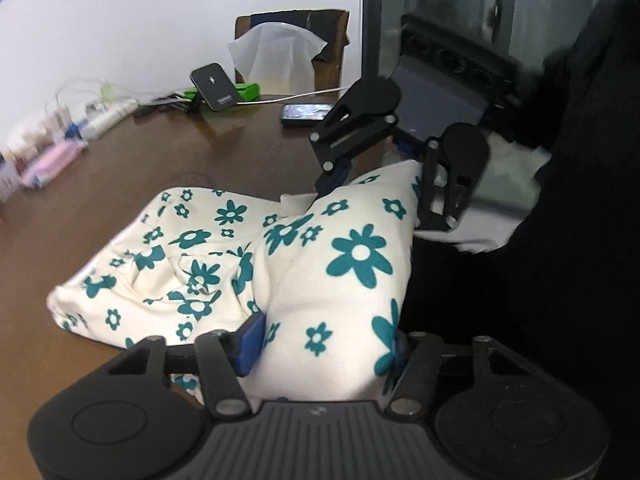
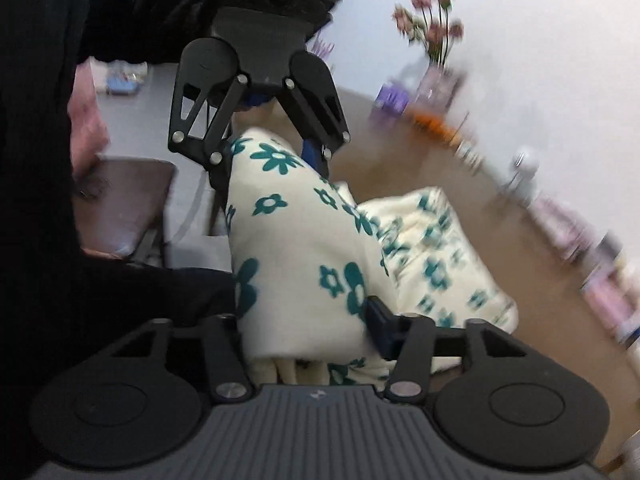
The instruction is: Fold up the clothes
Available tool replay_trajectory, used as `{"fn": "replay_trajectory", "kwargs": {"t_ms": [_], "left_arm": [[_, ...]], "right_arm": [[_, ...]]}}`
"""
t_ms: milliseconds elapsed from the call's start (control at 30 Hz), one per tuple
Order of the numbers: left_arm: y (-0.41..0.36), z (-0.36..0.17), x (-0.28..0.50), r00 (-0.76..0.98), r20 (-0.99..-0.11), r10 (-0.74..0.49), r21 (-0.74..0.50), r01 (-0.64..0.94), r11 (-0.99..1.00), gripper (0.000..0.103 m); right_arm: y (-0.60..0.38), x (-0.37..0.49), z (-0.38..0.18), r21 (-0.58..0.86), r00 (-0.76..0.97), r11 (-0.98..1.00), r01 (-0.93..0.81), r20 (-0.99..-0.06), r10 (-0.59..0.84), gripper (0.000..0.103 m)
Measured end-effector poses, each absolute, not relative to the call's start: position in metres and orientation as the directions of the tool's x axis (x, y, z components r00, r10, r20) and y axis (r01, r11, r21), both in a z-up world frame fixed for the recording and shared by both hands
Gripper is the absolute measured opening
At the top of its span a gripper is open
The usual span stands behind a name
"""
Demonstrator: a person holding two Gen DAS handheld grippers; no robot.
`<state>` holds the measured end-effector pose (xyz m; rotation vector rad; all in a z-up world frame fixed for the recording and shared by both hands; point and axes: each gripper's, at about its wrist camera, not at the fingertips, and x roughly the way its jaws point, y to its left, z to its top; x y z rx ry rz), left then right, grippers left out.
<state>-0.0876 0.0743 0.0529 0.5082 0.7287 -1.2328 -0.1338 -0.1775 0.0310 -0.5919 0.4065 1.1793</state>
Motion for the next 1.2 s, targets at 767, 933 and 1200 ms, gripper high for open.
{"fn": "replay_trajectory", "kwargs": {"t_ms": [767,933,1200], "left_arm": [[0.145,0.032,0.016,0.500,-0.483,-0.719,-0.657,0.336,0.675,0.041],[0.134,0.029,0.009,0.571,-0.528,-0.629,-0.564,0.319,0.762,0.044],[0.138,0.021,0.007,0.613,-0.535,-0.582,-0.563,0.255,0.786,0.047]], "right_arm": [[-0.236,-0.037,0.011,0.668,0.487,0.569,-0.480,-0.336,0.806,0.022],[-0.210,-0.057,0.032,0.385,0.652,0.774,-0.502,-0.420,0.632,0.041],[-0.187,-0.089,0.064,0.203,0.651,0.754,-0.625,-0.398,0.647,0.023]]}}
